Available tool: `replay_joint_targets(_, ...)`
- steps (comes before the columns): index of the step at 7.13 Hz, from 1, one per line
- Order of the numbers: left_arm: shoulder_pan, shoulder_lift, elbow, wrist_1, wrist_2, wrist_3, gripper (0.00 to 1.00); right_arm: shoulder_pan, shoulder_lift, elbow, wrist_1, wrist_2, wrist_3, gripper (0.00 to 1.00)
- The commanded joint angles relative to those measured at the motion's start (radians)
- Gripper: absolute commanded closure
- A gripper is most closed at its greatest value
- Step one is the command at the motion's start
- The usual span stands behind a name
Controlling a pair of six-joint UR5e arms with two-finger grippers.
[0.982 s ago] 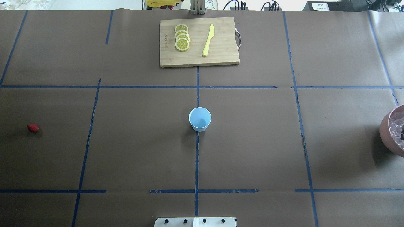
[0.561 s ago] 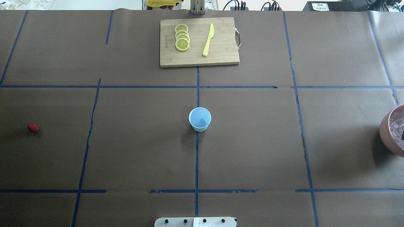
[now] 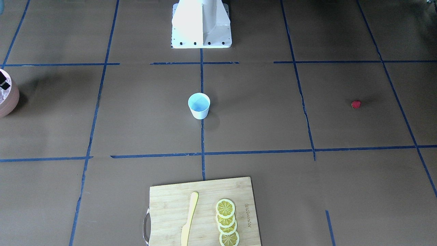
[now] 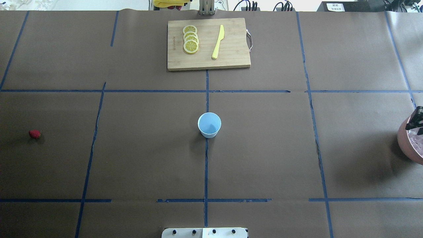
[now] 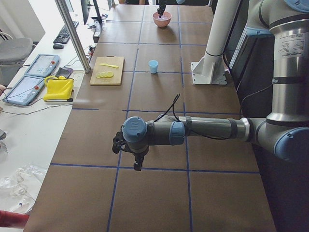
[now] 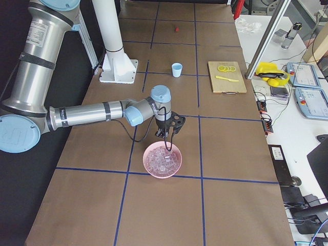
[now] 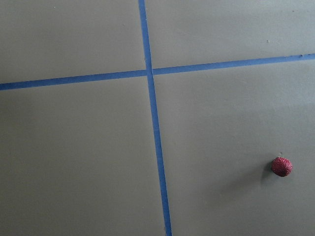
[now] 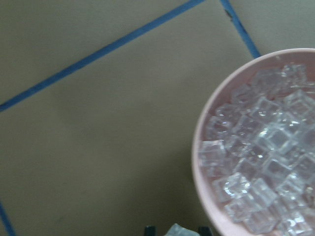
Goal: Put ice and strawberries in cup
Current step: 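Carry the ice cube with the right gripper over the light-blue cup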
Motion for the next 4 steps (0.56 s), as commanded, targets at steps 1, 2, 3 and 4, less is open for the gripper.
replay_joint_targets(1,-0.001,0.022,-0.039,0.000,-0.001,0.002,0.00,-0.092,0.180,0.043,-0.003,0.019,0.264,0.98)
replay_joint_targets(2,0.000,0.022,-0.044,-0.002,-0.001,0.002,0.00,-0.185,0.316,0.032,-0.011,-0.007,0.428,0.98)
replay_joint_targets(3,0.000,0.022,-0.044,-0.017,-0.001,0.004,0.00,-0.253,0.433,0.027,-0.081,-0.039,0.516,0.98)
replay_joint_targets(4,0.000,0.033,-0.039,-0.064,0.000,0.004,0.00,-0.322,0.589,0.003,-0.198,-0.097,0.581,0.97)
